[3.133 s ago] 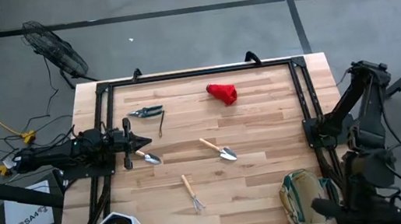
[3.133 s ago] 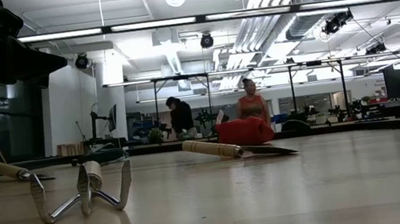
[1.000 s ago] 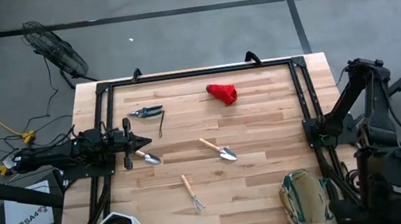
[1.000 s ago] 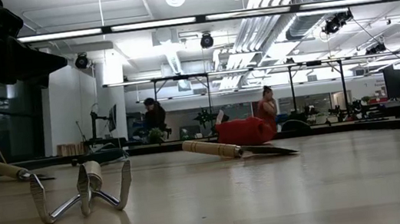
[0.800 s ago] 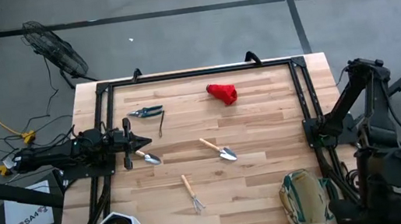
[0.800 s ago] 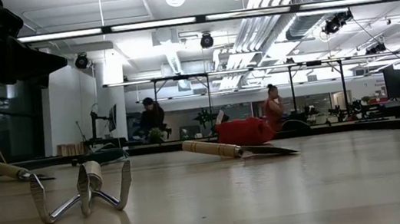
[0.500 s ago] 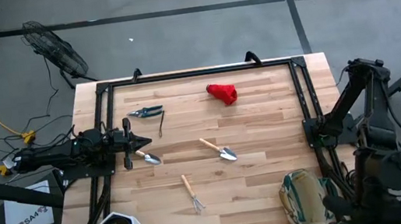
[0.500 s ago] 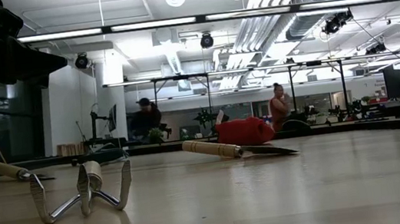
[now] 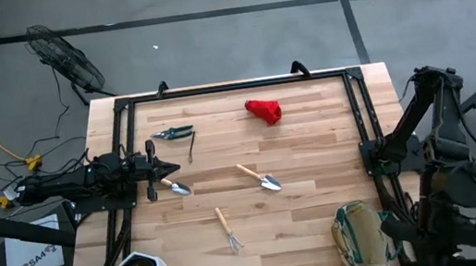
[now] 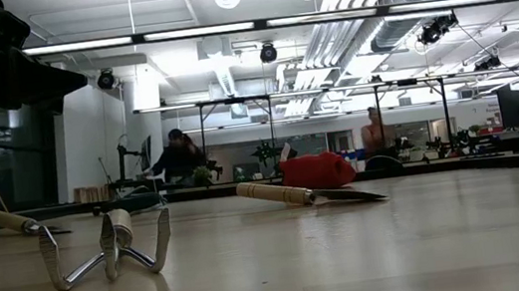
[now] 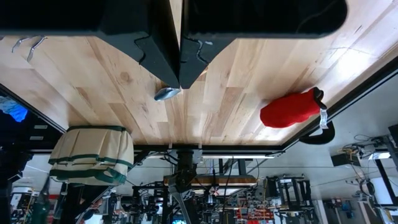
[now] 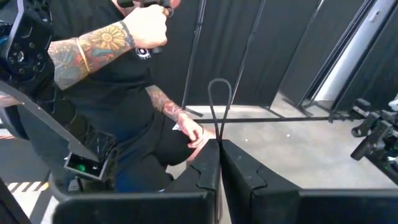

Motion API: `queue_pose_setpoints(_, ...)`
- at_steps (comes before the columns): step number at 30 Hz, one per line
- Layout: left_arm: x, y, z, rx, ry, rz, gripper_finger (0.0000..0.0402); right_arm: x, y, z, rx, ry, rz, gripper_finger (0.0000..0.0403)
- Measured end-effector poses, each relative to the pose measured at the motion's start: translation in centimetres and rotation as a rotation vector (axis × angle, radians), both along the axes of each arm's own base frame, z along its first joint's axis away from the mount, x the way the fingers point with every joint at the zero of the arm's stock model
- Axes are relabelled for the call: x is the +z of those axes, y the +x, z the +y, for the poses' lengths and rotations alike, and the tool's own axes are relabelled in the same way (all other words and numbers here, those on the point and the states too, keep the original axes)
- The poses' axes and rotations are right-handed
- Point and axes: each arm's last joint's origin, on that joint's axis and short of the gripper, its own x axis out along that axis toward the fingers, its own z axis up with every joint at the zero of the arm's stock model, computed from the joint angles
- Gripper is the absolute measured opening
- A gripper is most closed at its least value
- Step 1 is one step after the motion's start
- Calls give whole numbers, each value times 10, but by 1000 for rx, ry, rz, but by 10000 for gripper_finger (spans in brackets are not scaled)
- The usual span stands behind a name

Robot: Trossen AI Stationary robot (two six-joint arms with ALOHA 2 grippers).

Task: Pick & Place Garden tools in Gardening bag
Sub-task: Put the right green shear scissors into the gardening bag

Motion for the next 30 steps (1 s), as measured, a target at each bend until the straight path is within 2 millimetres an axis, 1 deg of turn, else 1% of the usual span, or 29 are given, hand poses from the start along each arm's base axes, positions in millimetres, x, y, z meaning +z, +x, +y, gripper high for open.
queue_pose_setpoints(15, 0, 0, 0, 0, 0, 0, 1, -5, -1, -1, 3, -35, 24, 3)
queue_pose_setpoints(23, 0, 0, 0, 0, 0, 0, 1, -12, 5, 8, -50, -57, 66, 3)
queue_pose_setpoints(30, 0, 0, 0, 0, 0, 0, 1, -14, 8, 8, -131, -68, 80, 3)
